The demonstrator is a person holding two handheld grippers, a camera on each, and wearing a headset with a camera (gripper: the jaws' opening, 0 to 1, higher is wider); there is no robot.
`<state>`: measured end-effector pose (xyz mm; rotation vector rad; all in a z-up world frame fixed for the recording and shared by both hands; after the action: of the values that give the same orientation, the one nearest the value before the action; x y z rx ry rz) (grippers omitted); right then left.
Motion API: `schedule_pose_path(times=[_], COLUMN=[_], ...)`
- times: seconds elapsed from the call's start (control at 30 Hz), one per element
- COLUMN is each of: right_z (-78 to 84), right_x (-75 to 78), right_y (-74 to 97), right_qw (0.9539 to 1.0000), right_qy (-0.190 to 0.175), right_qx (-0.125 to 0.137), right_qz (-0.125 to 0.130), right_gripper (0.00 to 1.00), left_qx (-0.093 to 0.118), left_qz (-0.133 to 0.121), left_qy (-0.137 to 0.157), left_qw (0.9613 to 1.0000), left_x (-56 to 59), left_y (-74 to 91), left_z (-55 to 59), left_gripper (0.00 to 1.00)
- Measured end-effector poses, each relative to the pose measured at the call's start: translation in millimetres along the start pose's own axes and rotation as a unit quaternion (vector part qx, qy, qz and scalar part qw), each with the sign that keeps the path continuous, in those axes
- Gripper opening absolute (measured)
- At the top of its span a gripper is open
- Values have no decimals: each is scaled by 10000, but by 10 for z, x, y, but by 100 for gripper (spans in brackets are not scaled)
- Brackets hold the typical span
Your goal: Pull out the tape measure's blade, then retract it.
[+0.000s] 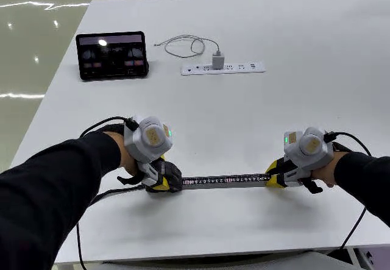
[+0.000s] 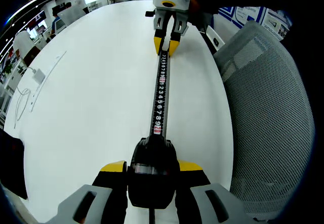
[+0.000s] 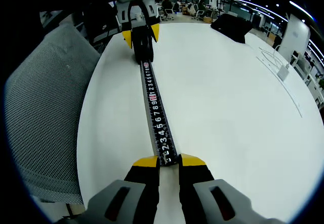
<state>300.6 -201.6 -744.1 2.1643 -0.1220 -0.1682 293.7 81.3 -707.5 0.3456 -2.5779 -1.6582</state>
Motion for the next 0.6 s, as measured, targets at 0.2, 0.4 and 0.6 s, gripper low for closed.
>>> schedule_pose_path(times=[0.2,0.4,0.6], right_z=[40,86,125], right_x=[0,17,22], right_y=[37,65,90], right_qw=[10000,10000,10000], right_qy=[-15,-58,-68], right_qx=[2,-24,-43], right_qz=[13,11,17], right_gripper=[9,9,9], left_qx=[9,24,32], left_qz=[11,36,46], left_qy=[23,47,64], left_qw=[10000,10000,10000], left_x=[-1,-2,-4], left_y=[-3,-6,-7], left_z=[1,3,3], left_gripper=[32,32,33])
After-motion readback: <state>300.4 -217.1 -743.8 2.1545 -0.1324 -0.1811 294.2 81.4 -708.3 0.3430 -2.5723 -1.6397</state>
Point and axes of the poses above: the centre of the closed fingertips' face, and the gripper's own axes: y roughly backward along the fingers, x roughly to its right, z roughly out of its underside, the point moved 6 cm from there along y, roughly backward along the fingers, and after that the axes turned 4 degrees about -z, right-handed, at the moved point
